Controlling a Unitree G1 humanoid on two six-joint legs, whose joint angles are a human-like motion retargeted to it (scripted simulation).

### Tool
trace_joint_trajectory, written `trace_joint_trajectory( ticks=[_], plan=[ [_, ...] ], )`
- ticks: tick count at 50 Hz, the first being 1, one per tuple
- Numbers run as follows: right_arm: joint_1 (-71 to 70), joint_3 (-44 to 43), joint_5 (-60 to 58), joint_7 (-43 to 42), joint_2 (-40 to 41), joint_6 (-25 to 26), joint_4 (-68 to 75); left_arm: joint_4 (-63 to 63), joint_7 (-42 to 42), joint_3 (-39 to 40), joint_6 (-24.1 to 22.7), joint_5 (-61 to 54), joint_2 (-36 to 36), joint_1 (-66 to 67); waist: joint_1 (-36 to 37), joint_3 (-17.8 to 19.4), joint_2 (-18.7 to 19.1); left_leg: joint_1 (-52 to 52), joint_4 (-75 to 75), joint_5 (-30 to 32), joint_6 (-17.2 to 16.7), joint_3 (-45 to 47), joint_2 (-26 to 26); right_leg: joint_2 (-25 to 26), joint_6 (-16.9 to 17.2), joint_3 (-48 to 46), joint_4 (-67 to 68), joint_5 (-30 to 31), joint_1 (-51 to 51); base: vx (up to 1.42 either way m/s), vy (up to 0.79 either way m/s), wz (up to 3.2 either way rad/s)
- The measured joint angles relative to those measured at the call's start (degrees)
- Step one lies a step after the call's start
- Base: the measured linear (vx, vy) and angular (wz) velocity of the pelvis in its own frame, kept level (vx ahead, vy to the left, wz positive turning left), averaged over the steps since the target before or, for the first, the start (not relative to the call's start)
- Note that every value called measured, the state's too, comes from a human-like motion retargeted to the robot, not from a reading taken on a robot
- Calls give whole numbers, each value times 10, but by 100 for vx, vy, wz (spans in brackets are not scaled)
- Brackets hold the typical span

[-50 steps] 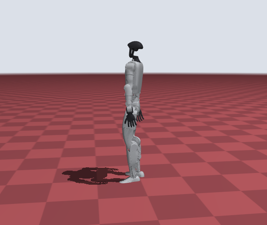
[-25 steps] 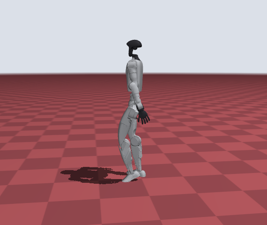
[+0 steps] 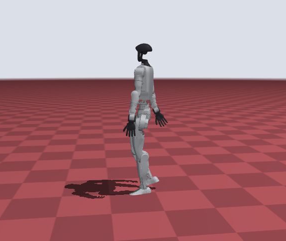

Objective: In place motions

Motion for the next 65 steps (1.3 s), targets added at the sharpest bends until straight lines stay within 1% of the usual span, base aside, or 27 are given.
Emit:
trace_joint_trajectory(
  ticks=[2,3,5,8,10,13,15,17,22,27,30,31,33,34,36,38,40,43,47,52,54,56,57,58,60,62,65],
  plan=[
    [-13,13,-1,-7,6,-3,-9,13,1,8,-3,-8,-12,23,-1,-1,-5,1,25,-15,-1,-8,-5,10,7,-14,-126,-32,76,9,-4,9],
    [-21,20,-1,-12,10,-5,-15,21,2,13,-4,-11,-18,35,2,-1,-7,-1,42,-21,-2,-9,-6,7,-1,-36,-180,-74,111,9,-4,-16],
    [-37,40,0,-18,18,-7,-30,42,8,25,-11,-15,-24,60,11,0,-14,-9,95,-5,-6,-3,-10,10,-41,-51,-267,-115,152,6,-6,-18],
    [-86,52,-1,-3,35,-3,-68,77,30,48,-17,-10,-28,65,9,-6,-29,-139,305,137,-36,13,38,-22,-23,-53,-326,-84,147,-30,-12,54],
    [-117,55,0,11,42,-11,-110,99,47,55,-26,-26,-28,61,12,15,-23,-233,421,197,-34,-50,41,-16,-25,-69,-351,-66,150,-41,-8,65],
    [-163,87,-2,49,37,-31,-167,131,10,69,-18,-34,-17,64,24,51,-51,-293,546,128,-5,-36,68,-28,-45,-80,-368,-47,169,-18,0,-22],
    [-170,89,-21,51,42,-37,-205,134,-5,83,18,-11,-19,79,43,49,-60,-321,597,101,14,-15,86,-38,-50,-69,-364,-46,166,5,1,-67],
    [-165,86,-31,40,45,-52,-231,134,-5,87,29,-3,-20,103,47,34,-63,-336,613,92,17,-23,80,-44,-51,-62,-361,-47,162,20,-3,-16],
    [-155,92,-14,29,47,-94,-255,134,-7,90,24,-11,-21,119,30,20,-51,-276,539,91,9,-36,59,-34,-50,-65,-358,-54,162,6,-1,3],
    [-107,70,-32,21,47,-79,-213,134,8,82,17,-12,-18,105,26,-5,-36,-102,272,95,-5,-12,9,-13,-43,-56,-341,-74,163,17,-1,-10],
    [-71,53,-44,18,40,-69,-166,129,21,72,6,-15,-16,86,31,-16,-15,-6,99,-34,-15,6,-10,15,-37,-35,-306,-96,155,19,0,-25],
    [-60,45,-51,17,35,-66,-145,127,24,64,4,-18,-17,77,13,-23,-6,11,59,-43,-6,21,-9,18,-32,-47,-290,-100,148,19,3,65],
    [-43,36,-65,15,24,-53,-107,124,23,53,3,-25,-16,52,-25,-37,13,16,1,-28,-7,11,-3,22,-19,-66,-243,-85,116,2,3,86],
    [-41,29,-65,12,21,-42,-91,121,21,51,5,-25,-14,31,-33,-34,17,7,-10,-16,-10,-2,0,16,-11,-69,-204,-55,90,-28,4,24],
    [-44,10,-51,0,14,-24,-59,99,16,45,8,-22,-7,-13,-34,-15,13,-8,-20,-2,-9,1,3,-4,10,-61,-106,17,30,-43,9,-24],
    [-41,-4,-23,-3,3,-20,-32,60,9,17,4,-27,-2,-42,-27,7,9,-9,-30,6,-5,14,3,-15,28,-30,-1,53,-29,-24,10,-32],
    [-23,-9,2,11,-9,-16,-9,26,-9,-33,4,-39,8,-63,-18,11,12,-8,-39,14,-3,19,4,-15,31,-2,92,31,-84,0,5,-21],
    [-19,-2,2,18,-13,13,20,5,-29,-38,10,-10,33,-88,-39,16,13,-15,-34,13,-4,24,11,-28,26,2,155,-2,-123,-7,0,-4],
    [-3,-16,0,7,-11,10,26,-12,6,-41,0,3,25,-88,-25,11,17,-19,-28,10,-6,20,19,-6,26,8,107,-5,-103,0,-1,-1],
    [-3,-2,-9,9,-2,-3,4,-12,-4,-26,-7,-8,7,-46,-29,7,8,-1,-11,-10,-12,21,9,14,13,-14,-95,3,20,10,-5,8],
    [-14,8,-4,4,3,-5,-2,-1,4,-6,-13,-3,-5,-18,-28,1,0,2,18,-28,-18,19,5,14,5,-39,-190,-49,80,12,-4,13],
    [-30,19,4,0,10,-6,-11,17,21,11,-20,-2,-14,8,-8,1,-9,-13,83,-27,-16,18,3,11,-28,-54,-260,-99,121,6,-8,-28],
    [-39,24,8,1,14,-7,-18,29,31,19,-23,-3,-17,17,1,-1,-16,-34,137,-2,-14,19,5,5,-40,-56,-285,-106,131,-3,-10,2],
    [-51,29,11,5,18,-6,-27,41,40,26,-23,-5,-19,23,5,-5,-27,-69,208,53,-17,24,14,-14,-35,-65,-300,-99,136,-11,-7,31],
    [-82,34,13,16,23,-5,-52,64,54,36,-23,-15,-20,25,20,1,-38,-180,375,140,1,-1,43,-26,-30,-50,-302,-94,121,-27,-8,48],
    [-125,43,5,27,23,-9,-82,87,53,48,-23,-31,-20,27,24,30,-34,-281,549,122,37,-32,84,-30,-30,-72,-298,-89,125,-32,-6,47],
    [-174,60,-20,33,18,-16,-128,111,21,65,-15,-37,-20,45,48,67,-49,-390,723,79,54,-30,125,-25,-54,-54,-305,-76,136,-12,2,-36]
  ],
)
